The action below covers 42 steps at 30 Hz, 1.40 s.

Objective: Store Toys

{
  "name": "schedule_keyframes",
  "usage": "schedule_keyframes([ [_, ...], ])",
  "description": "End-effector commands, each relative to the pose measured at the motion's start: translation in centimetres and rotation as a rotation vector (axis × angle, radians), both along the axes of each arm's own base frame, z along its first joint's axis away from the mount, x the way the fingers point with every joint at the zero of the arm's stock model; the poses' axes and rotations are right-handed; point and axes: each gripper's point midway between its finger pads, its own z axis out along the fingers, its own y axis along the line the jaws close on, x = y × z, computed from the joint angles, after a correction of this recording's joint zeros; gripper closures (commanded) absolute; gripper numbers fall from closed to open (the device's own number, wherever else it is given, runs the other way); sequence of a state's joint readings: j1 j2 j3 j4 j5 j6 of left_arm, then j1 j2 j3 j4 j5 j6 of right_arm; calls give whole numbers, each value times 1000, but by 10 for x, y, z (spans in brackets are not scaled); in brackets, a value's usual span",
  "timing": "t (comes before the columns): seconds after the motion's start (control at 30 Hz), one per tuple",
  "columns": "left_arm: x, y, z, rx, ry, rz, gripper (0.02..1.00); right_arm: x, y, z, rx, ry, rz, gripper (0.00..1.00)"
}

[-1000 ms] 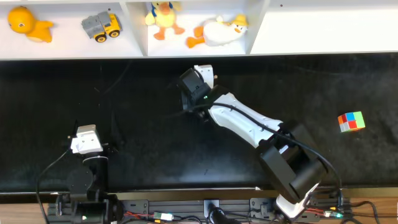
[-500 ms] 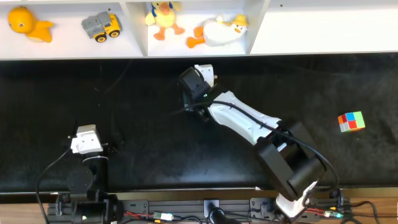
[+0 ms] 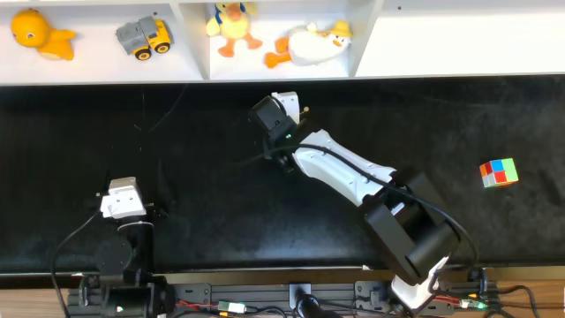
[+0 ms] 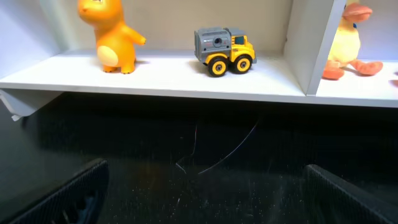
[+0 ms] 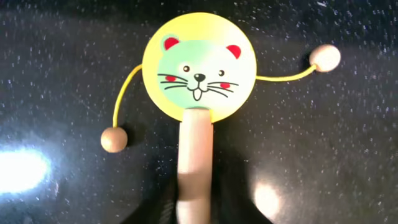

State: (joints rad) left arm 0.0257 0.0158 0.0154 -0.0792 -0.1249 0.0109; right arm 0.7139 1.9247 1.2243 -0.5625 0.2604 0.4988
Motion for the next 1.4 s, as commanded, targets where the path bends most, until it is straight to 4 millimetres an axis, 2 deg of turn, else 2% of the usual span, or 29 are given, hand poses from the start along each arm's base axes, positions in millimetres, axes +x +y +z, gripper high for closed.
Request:
schedule_keyframes([
  [0.03, 0, 0, 1, 20, -8, 1, 20, -10, 6, -17, 8, 59, 14, 840],
  [0.23, 0, 0, 1, 20, -8, 1, 20, -12, 10, -17, 15, 64, 25, 958],
  [0.53, 0, 0, 1, 20, -7, 1, 20, -17, 15, -11, 17, 56, 41, 958],
  [0.73, 0, 0, 1, 20, -8, 1, 20, -18, 3, 9, -14, 30, 26, 958],
  [0.97, 0, 0, 1, 20, -8, 1, 20, -34, -12, 25, -51, 66, 25, 958],
  [1.4, 0, 0, 1, 20, -8, 1, 20, -50, -36, 55, -87, 49, 12, 956],
])
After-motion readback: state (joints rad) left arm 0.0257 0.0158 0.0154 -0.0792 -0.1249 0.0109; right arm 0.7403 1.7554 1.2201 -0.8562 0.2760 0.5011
